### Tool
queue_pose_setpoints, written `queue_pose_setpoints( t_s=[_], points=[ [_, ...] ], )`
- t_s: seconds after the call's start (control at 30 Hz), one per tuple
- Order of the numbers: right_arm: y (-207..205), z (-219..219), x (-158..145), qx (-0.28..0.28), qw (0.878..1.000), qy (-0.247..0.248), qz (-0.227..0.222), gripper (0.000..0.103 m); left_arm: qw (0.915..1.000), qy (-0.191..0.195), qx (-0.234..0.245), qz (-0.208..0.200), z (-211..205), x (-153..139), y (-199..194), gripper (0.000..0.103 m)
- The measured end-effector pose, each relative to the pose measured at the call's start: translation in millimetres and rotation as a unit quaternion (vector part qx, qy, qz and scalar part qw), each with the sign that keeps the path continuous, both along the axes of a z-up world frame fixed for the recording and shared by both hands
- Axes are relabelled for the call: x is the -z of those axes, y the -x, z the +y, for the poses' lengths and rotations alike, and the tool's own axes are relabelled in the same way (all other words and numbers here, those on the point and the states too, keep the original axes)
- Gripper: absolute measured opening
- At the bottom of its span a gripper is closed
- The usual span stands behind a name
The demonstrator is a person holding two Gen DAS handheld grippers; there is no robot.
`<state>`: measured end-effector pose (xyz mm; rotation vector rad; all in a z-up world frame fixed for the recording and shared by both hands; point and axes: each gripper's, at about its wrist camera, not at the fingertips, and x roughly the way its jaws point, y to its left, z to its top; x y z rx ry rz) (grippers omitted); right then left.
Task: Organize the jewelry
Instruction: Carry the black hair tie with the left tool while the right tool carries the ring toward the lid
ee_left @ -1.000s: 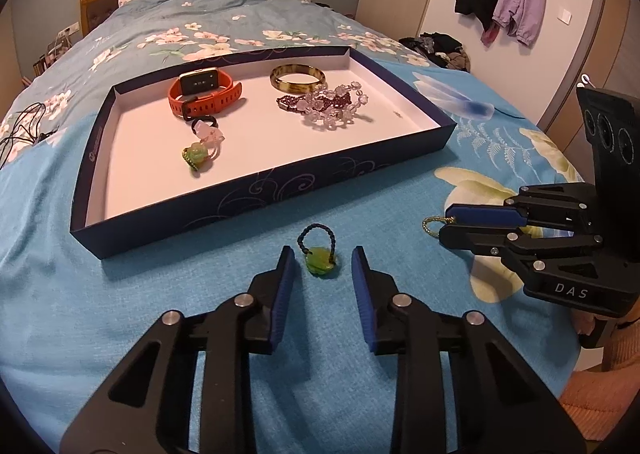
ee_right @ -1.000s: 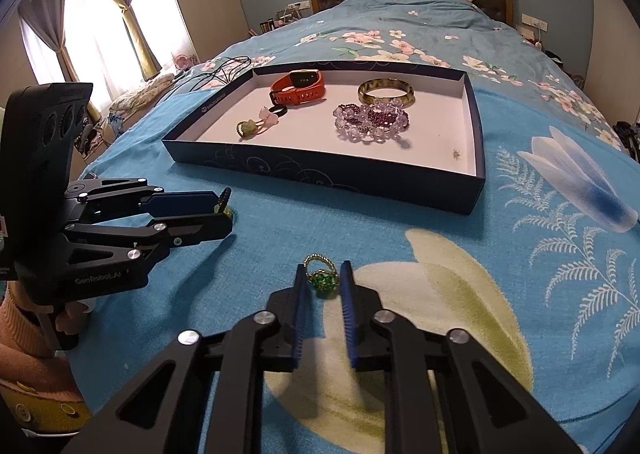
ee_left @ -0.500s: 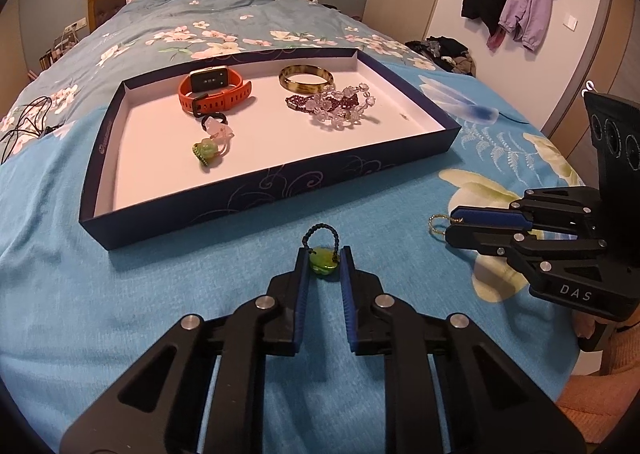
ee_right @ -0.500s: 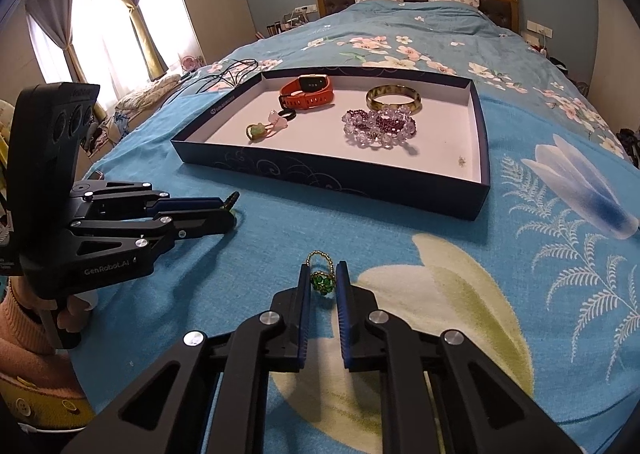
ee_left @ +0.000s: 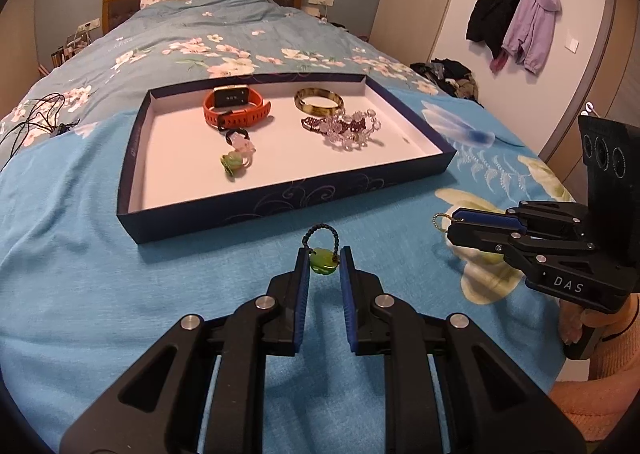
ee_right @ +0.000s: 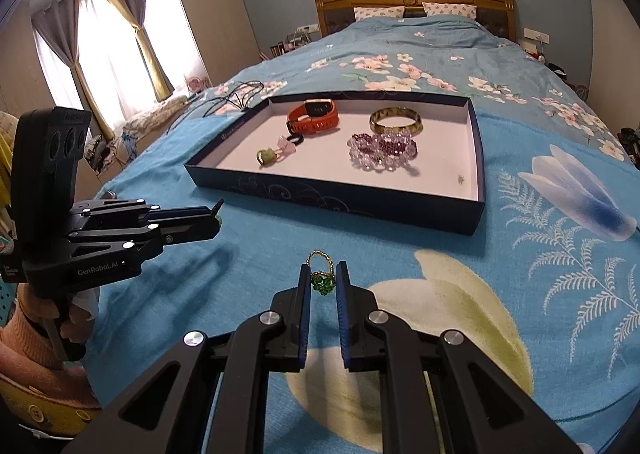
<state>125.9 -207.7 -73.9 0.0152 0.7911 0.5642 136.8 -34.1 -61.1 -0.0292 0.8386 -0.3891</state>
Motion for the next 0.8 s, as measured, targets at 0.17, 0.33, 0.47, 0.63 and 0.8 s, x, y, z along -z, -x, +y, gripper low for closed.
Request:
queue_pose_setpoints(
  t_s=[0.17, 0.33, 0.47, 0.63, 0.8],
  points=[
    [1, -1, -7, 0.004, 1.0, -0.017, -0.015, 0.011, 0.9999, 0.0, -0.01, -0.014, 2, -6, 4, 0.016],
    [1, -2, -12, 0.008, 0.999, -0.031, -0.025, 0.011, 0.9994, -0.001, -0.017, -0.029, 4, -12, 8, 0.016],
    [-1, -2, -16, 0.012, 0.999, -0.038, -0.032, 0.011, 0.9991, -0.003, -0.022, -0.037, 4, -15, 10, 0.016],
    [-4, -2, -19, 0.013, 0.998, -0.043, -0.037, 0.011, 0.9985, -0.006, -0.027, -0.047, 6, -19, 11, 0.016],
    [-7, -2, -20, 0.016, 0.998, -0.048, -0.039, 0.011, 0.9981, -0.008, -0.029, -0.054, 7, -21, 11, 0.016]
  ],
)
